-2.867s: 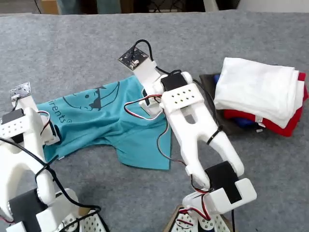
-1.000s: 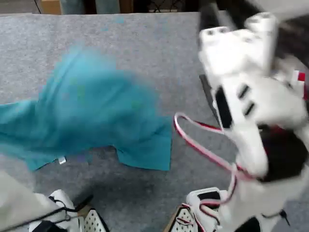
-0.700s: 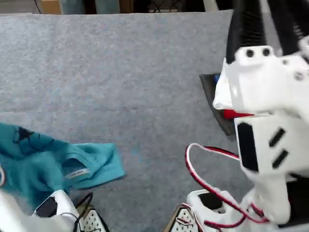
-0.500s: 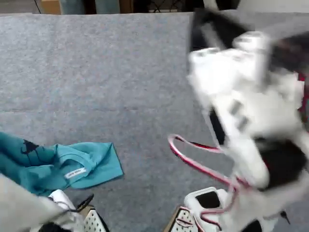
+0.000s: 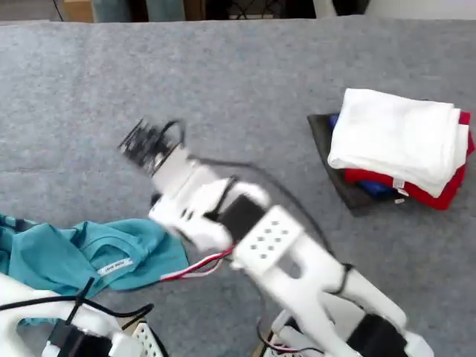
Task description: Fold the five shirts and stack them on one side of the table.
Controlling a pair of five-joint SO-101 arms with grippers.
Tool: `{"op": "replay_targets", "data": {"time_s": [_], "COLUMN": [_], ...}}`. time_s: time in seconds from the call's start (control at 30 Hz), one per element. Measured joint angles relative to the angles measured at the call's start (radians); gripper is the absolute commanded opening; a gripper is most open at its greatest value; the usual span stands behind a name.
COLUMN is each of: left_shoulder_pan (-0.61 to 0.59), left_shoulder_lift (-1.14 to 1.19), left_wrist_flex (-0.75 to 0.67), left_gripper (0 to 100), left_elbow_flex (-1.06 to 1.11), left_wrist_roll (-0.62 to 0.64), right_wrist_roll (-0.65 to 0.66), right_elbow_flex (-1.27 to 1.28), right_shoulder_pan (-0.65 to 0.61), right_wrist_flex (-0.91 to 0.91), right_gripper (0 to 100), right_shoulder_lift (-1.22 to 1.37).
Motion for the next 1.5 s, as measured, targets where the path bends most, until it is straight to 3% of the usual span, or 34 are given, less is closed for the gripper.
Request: {"op": "replay_targets", "data": {"time_s": [0.17, 0.37, 0.43, 0.7, 0.8, 1.0, 1.27, 1.5], "left_shoulder_pan": [0.0, 0.0, 0.0, 0.029, 0.08, 0.204, 0.496, 0.658], "left_shoulder_lift": [0.0, 0.0, 0.0, 0.003, 0.003, 0.003, 0.003, 0.003], "left_wrist_flex": [-0.087, -0.117, -0.117, -0.161, -0.215, -0.236, -0.236, -0.256], "left_gripper": [3, 3, 3, 3, 3, 3, 3, 3], "left_elbow_flex": [0.12, 0.146, 0.146, 0.169, 0.232, 0.261, 0.261, 0.345], "left_wrist_roll": [-0.009, -0.009, -0.009, -0.032, -0.061, -0.066, -0.06, 0.009], "right_wrist_roll": [-0.011, -0.152, -0.157, -0.158, -0.152, -0.014, 0.164, 0.338], "right_elbow_flex": [0.029, -0.132, -0.196, -0.42, -0.459, -0.463, -0.463, -0.463], "right_shoulder_pan": [-0.089, -0.104, -0.104, -0.018, 0.061, 0.264, 0.643, 0.918], "right_wrist_flex": [-0.184, -0.215, -0.192, 0.068, 0.18, 0.345, 0.522, 0.583], "right_gripper": [13.6, 10.3, 0.6, 1.3, 1.3, 1.3, 1.3, 1.6], "right_shoulder_lift": [0.235, 0.592, 0.704, 0.793, 0.79, 0.681, 0.586, 0.586]}}
